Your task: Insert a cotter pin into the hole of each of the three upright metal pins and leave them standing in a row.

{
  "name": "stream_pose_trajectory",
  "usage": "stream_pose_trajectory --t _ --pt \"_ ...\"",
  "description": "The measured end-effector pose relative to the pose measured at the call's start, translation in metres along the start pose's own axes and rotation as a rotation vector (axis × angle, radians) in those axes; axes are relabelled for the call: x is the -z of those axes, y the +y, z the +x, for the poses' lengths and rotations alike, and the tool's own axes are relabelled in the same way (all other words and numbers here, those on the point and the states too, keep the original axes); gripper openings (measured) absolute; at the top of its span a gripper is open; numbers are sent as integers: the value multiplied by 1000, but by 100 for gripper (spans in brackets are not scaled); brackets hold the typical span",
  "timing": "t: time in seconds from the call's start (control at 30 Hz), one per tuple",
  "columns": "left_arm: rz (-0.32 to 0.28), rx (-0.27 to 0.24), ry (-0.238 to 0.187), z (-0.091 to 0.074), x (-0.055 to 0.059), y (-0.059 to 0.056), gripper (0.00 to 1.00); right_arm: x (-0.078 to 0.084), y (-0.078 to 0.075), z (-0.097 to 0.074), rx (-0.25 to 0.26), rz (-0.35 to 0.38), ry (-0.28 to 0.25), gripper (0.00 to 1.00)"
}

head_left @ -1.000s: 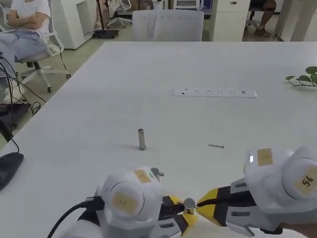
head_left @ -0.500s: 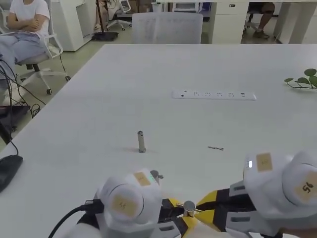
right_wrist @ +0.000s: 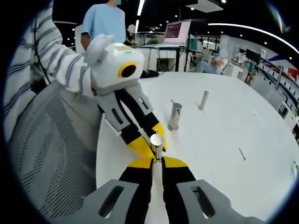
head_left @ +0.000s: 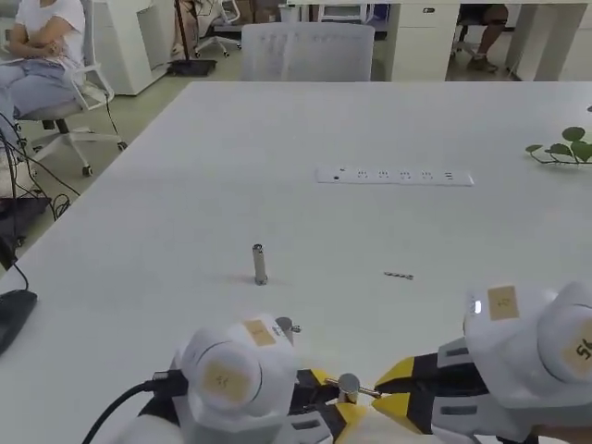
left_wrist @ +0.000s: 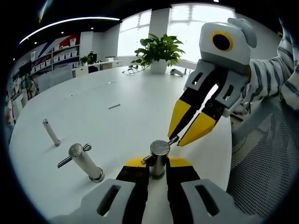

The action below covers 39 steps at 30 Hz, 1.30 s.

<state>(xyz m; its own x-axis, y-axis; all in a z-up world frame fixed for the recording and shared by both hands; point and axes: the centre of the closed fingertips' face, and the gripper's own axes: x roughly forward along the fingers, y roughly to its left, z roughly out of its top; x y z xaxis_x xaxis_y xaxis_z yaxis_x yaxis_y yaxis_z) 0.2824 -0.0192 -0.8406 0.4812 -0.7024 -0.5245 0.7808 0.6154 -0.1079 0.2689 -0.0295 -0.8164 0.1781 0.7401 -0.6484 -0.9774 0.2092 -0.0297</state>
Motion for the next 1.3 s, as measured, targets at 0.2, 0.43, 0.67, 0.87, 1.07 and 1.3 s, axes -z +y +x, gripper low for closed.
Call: stream_pose_trajectory --t 0.2,0.43,0.67,0.87,1.07,1.3 --pt "3 5 0 0 0 0 12 -1 1 -1 -4 18 -4 5" --pt "7 8 3 0 0 0 12 -1 -1 -1 -3 18 -9 5" --pt "12 11 8 1 1 1 12 -4 -1 3 -7 20 -9 5" --pt "9 12 9 0 2 1 12 -6 -1 5 -8 21 -9 5" --pt "6 14 12 1 2 2 12 -7 -1 6 -9 31 -9 5" --pt "1 15 16 1 3 2 12 -8 -1 8 -6 36 -12 5"
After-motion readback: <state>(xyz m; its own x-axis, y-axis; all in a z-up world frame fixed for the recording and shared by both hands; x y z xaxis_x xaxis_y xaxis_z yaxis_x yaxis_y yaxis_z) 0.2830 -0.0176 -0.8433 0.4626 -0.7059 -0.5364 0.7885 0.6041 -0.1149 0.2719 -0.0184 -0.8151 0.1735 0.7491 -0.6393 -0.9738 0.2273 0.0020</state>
